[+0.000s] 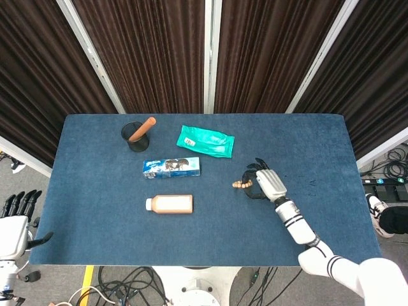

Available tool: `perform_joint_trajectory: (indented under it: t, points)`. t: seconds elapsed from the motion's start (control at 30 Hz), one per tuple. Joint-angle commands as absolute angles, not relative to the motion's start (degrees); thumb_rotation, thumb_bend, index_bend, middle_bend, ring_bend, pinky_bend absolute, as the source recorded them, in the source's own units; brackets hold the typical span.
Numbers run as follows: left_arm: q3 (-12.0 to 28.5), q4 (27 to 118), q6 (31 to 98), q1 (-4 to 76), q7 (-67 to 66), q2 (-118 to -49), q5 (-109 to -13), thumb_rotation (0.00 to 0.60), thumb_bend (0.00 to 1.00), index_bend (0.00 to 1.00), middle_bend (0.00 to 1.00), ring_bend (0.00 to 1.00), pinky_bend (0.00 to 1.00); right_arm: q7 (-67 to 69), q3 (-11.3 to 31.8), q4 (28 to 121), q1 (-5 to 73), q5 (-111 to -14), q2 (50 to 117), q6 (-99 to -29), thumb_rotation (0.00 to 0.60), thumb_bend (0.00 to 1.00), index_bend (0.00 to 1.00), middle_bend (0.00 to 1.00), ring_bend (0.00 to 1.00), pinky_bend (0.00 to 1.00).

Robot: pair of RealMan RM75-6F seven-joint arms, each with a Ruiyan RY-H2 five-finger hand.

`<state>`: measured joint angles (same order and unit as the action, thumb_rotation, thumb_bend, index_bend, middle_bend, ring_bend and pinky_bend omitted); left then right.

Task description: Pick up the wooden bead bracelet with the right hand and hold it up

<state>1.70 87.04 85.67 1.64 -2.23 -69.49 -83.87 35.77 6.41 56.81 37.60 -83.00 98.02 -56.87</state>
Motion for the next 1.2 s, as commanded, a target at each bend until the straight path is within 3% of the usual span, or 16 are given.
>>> perform_joint_trajectory:
  t: [0.03,0.17,0.3,0.47,0.63,0.7,0.8,0.93,1.07,1.2]
  points:
    - [1.7,87.3,85.4,1.9,-2.4,-69.4,-84.2,0.6,0.0,0.08,0.07,0.01,0.0,72.0,13.7,81.7,34.2,-73.7,77.1,-40.4,0.6,0.4,0.81,0.52,0.19,0.01]
    - [1.6,87.9,84.8,2.5,-2.5,-69.0,-84.7,0.6,0.0,0.08,0.07,0.01,0.0,96.7,15.0,86.1,31.7,-79.0,72.4,-37.0,0.6,0.4,0.8,0.53,0.19,0.0]
    - [1.5,88.4,84.5,2.9,-2.8,-68.7,-85.1,0.6,0.0,0.08,0.07,0.01,0.0,118.4,12.9,86.4,30.9,-88.2,70.3,-38.8,0.6,0.41,0.77,0.52,0.18,0.0]
    - [1.3,88.9,83.8,3.4,-1.9,-68.0,-85.6,0.6,0.0,0.08,0.07,0.01,0.0,140.7,6.0,81.4,33.2,-101.0,69.4,-47.7,0.6,0.43,0.68,0.5,0.15,0.0]
    - [1.1,88.9,83.6,3.5,-1.3,-68.0,-85.7,0.6,0.0,0.08,0.07,0.01,0.0,151.5,0.1,74.2,35.9,-107.5,71.0,-56.8,0.589,0.41,0.52,0.46,0.1,0.0]
    - [1.0,88.9,83.6,3.5,-1.2,-67.8,-85.8,0.6,0.0,0.08,0.07,0.01,0.0,152.7,-1.7,72.0,36.8,-108.8,71.9,-59.5,0.54,0.4,0.47,0.46,0.09,0.0]
    - [1.0,88.9,83.7,3.4,-1.0,-67.8,-85.7,0.6,0.0,0.08,0.07,0.01,0.0,150.8,-3.4,70.1,37.6,-109.3,73.2,-62.3,0.418,0.34,0.42,0.45,0.09,0.0]
    - [0.9,88.9,83.6,3.5,-0.8,-67.8,-85.6,0.6,0.0,0.08,0.07,0.01,0.0,137.4,-3.4,69.3,37.7,-107.5,74.9,-62.5,0.296,0.23,0.38,0.45,0.09,0.0]
    - [0.8,88.8,83.4,3.6,-0.7,-67.9,-85.4,0.6,0.0,0.08,0.07,0.01,0.0,118.1,-1.8,71.3,37.3,-102.8,76.3,-59.8,0.26,0.17,0.36,0.46,0.14,0.0]
    - [0.7,88.7,82.9,3.7,-0.4,-68.1,-85.3,0.6,0.0,0.08,0.07,0.01,0.0,106.2,-0.6,73.8,38.3,-98.3,76.7,-55.7,0.253,0.02,0.37,0.47,0.16,0.0]
